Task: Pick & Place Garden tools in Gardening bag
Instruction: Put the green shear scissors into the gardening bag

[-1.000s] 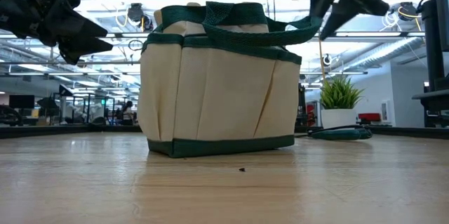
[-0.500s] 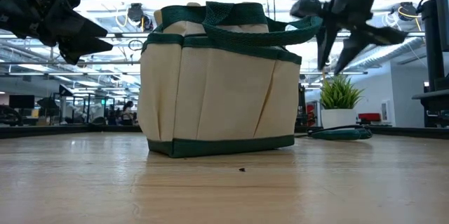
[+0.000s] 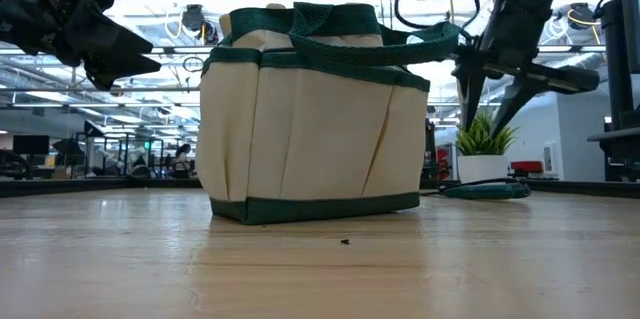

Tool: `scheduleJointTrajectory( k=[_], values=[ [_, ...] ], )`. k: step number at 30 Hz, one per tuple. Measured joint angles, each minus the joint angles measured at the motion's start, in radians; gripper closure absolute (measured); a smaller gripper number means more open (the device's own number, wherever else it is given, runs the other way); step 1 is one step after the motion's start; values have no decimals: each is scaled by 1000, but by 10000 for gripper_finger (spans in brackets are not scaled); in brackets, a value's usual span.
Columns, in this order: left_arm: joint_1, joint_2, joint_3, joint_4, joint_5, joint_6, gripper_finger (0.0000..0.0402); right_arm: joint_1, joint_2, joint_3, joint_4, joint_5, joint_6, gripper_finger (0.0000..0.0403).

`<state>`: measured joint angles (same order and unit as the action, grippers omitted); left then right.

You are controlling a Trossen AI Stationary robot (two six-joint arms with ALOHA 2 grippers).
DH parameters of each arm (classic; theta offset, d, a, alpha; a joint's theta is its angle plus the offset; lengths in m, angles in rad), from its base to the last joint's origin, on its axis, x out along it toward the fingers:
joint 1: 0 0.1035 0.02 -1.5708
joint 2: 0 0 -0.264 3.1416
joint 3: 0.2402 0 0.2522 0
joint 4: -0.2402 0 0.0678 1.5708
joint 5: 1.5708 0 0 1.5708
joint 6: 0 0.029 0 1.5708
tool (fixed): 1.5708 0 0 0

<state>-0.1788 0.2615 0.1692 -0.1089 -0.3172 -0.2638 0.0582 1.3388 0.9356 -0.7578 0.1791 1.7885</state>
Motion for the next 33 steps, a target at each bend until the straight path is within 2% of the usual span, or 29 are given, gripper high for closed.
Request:
scheduleJointTrajectory(
  k=[7, 18, 28, 33],
  values=[
    [0, 0, 0, 0, 0, 0, 190, 0, 0, -16, -1, 12, 206, 277],
    [0, 0, 0, 0, 0, 4, 190, 7, 0, -16, 6, 191, 554, 277],
    [0, 0, 0, 0, 0, 7, 190, 7, 0, -16, 5, 212, 599, 277],
    [0, 0, 0, 0, 0, 7, 190, 7, 0, -16, 5, 221, 470, 277]
  ],
)
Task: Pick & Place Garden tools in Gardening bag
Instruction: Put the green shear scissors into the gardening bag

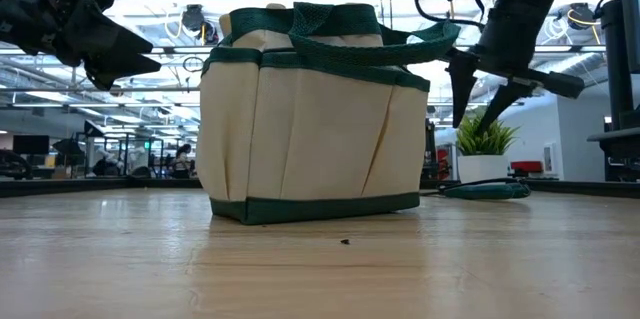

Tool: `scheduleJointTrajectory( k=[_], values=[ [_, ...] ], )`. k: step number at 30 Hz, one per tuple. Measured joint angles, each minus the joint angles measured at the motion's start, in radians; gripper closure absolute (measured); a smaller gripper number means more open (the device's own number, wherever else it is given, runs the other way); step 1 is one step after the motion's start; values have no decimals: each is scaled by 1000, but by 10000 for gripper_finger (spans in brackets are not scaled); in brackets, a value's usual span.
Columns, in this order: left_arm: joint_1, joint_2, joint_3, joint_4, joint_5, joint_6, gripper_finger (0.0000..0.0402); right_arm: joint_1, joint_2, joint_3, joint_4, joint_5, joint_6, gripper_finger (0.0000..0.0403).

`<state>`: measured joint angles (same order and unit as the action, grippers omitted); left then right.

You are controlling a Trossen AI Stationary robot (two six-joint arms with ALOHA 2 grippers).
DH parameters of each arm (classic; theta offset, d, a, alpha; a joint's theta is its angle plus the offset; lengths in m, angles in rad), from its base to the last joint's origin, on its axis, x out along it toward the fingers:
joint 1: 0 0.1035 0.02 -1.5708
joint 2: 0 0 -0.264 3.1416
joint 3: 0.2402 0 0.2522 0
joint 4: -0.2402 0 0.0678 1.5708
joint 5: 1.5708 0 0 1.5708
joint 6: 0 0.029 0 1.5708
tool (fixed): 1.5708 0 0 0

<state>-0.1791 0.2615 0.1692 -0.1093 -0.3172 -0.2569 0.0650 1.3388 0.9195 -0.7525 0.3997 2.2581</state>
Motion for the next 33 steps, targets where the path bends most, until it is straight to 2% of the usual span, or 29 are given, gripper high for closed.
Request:
scheduleJointTrajectory(
  k=[9, 16, 21, 33],
  values=[
    [0, 0, 0, 0, 0, 45, 190, 0, 0, 0, 5, -11, -479, 277],
    [0, 0, 0, 0, 0, 53, 190, 0, 5, 0, 87, -92, -856, 277],
    [0, 0, 0, 0, 0, 46, 190, -3, 15, 0, 68, -124, -958, 277],
    [0, 0, 0, 3, 0, 39, 190, -9, 100, 0, 30, -233, -1054, 277]
  ],
)
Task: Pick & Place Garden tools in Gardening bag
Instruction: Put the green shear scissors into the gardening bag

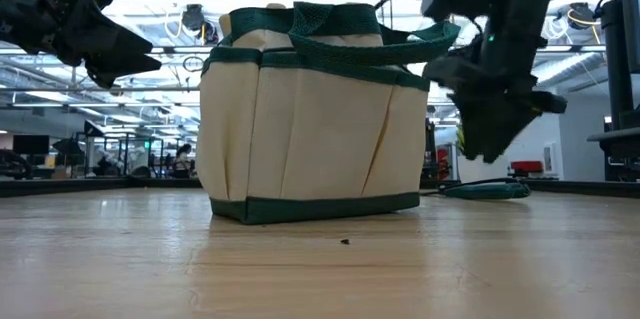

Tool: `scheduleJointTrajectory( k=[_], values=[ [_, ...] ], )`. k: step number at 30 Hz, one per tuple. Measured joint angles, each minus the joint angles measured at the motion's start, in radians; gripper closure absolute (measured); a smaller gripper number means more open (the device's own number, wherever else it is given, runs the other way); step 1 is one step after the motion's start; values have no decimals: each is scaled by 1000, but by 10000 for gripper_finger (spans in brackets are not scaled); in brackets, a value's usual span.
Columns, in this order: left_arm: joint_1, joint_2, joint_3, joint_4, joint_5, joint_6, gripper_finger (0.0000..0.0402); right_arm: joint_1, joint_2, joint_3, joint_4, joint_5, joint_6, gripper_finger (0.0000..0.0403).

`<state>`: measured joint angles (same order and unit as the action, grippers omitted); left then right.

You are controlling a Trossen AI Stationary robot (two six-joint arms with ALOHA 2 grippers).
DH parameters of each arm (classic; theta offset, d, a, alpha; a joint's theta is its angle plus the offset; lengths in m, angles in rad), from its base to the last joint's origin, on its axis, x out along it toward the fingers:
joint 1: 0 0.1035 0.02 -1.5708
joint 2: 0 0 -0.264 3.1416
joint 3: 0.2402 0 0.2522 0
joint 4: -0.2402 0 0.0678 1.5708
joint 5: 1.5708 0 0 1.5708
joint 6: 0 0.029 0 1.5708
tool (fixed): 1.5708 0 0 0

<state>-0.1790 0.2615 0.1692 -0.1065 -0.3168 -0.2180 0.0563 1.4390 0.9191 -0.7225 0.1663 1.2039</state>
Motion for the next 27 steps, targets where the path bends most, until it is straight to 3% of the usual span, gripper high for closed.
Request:
scheduleJointTrajectory(
  k=[14, 23, 27],
  values=[
    [0, 0, 0, 3, 0, -28, 190, -37, 99, -4, -23, -12, -72, 277],
    [0, 0, 0, 2, 0, -30, 190, -44, 98, -109, 80, -38, -46, 278],
    [0, 0, 0, 2, 0, -31, 190, -43, 94, -143, 101, -36, -13, 296]
  ],
)
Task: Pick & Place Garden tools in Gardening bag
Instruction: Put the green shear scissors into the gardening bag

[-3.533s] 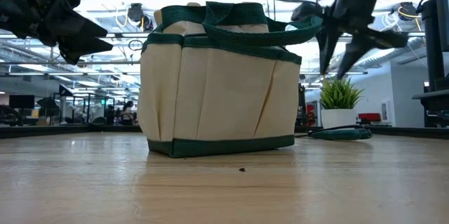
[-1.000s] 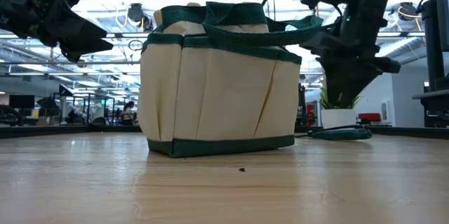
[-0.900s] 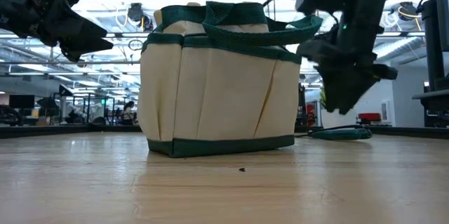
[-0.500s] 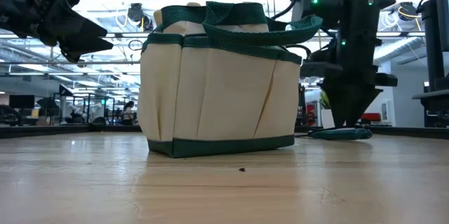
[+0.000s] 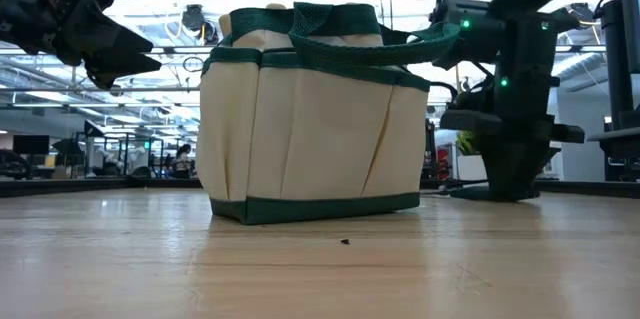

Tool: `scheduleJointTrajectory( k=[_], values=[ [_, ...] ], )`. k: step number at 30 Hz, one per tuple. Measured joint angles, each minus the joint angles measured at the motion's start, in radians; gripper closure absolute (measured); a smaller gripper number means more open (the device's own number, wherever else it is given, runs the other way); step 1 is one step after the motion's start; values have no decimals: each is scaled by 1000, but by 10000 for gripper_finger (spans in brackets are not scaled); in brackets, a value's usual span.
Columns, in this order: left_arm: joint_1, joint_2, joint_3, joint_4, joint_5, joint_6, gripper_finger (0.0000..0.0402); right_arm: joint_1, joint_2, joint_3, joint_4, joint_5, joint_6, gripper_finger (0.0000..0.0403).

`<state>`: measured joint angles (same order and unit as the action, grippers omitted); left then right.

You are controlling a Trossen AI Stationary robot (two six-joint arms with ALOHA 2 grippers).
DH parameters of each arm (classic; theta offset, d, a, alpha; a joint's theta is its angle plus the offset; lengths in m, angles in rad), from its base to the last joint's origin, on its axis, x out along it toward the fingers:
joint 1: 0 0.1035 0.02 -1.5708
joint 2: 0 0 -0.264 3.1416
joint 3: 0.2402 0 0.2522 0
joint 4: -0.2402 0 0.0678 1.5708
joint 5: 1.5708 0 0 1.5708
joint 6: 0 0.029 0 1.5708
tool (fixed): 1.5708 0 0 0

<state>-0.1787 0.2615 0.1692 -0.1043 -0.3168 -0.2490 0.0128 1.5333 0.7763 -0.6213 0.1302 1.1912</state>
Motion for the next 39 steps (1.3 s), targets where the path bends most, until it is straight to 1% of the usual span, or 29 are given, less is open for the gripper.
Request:
scheduleJointTrajectory(
  k=[6, 11, 16, 20, 22, 28, 35, 39],
  values=[
    [0, 0, 0, 0, 0, -1, 190, 2, 1, -11, -7, 1, -2, 364],
    [0, 0, 0, 2, 0, -5, 190, 2, 2, -11, -10, -1, -8, 367],
    [0, 0, 0, 3, 0, -81, 190, 2, -26, -6, -24, -1, -21, 367],
    [0, 0, 0, 17, 1, -171, 190, 3, -64, 27, -121, -14, -66, 367],
    [0, 0, 0, 42, 1, -201, 190, 2, -88, 57, -170, -5, -85, 367],
    [0, 0, 0, 160, 1, -285, 190, 3, -125, 161, -312, 80, -159, 367],
    [0, 0, 0, 279, 2, -380, 190, 2, -128, 334, -409, 254, -290, 367],
    [0, 0, 0, 335, 2, -393, 190, 2, -129, 431, -410, 356, -395, 367]
  ],
)
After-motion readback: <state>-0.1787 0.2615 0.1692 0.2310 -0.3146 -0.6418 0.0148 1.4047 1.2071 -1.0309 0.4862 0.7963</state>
